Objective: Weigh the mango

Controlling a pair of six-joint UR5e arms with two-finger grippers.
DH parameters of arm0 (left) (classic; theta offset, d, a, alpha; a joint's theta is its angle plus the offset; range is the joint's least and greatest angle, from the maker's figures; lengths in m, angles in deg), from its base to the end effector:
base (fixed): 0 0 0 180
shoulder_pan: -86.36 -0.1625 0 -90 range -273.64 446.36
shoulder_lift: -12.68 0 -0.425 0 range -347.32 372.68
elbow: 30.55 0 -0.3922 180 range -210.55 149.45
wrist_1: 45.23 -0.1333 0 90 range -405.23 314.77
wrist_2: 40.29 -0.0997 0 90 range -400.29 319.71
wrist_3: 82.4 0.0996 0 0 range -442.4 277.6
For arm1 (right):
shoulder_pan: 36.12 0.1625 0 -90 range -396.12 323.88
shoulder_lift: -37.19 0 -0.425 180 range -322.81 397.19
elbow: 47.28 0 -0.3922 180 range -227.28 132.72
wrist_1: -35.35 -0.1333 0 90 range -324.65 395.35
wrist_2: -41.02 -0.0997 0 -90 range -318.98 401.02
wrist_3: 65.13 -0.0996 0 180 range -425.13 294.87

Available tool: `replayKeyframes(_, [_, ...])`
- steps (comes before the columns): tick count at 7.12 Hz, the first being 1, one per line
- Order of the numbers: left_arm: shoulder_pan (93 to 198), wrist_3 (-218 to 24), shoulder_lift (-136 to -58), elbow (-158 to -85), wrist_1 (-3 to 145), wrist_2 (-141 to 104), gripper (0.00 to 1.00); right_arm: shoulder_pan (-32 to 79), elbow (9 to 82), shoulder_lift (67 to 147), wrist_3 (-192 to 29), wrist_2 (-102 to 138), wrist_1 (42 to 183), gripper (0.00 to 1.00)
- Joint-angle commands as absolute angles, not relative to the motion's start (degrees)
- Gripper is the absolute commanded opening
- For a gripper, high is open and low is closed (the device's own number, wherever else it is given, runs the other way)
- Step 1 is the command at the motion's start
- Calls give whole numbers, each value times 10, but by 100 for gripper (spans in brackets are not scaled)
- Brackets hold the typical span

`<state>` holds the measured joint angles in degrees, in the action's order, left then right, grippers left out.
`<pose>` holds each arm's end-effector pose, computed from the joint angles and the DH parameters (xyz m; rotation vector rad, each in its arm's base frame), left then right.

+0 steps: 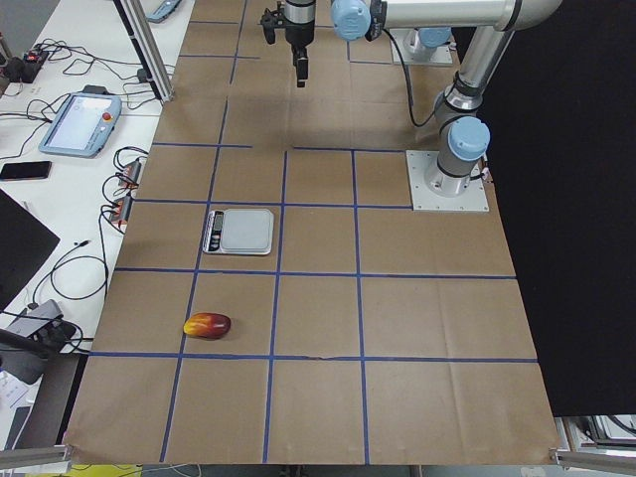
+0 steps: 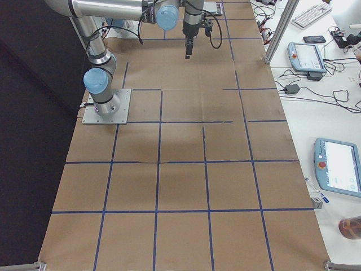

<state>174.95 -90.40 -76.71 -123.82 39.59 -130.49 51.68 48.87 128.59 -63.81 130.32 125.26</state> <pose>-0.1208 -0.4944 0.4742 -0.2577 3.1293 -0.0693 0.1163 -0.4762 0.4472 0.0248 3.1239 0.1314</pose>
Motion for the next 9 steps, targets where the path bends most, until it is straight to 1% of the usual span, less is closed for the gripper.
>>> replayKeyframes(1, [1749,-904,-768,-1238,396,-1304,99,517,489,1286,-638,1303,1253,100])
replayKeyframes(3, [1739,-903,-782,-1221,396,-1299,99,517,489,1286,-638,1303,1253,100])
replayKeyframes(4, [1705,-886,-788,-1218,395,-1297,99,517,489,1286,-638,1303,1253,100])
replayKeyframes(6, [1595,-780,-813,-1197,393,-1295,99,517,489,1286,-638,1303,1253,100])
replayKeyframes(8, [1486,-654,-901,-1129,374,-1294,99,517,489,1286,-638,1303,1253,100])
replayKeyframes(9, [1435,-593,-968,-1067,370,-1293,99,517,489,1286,-638,1303,1253,100])
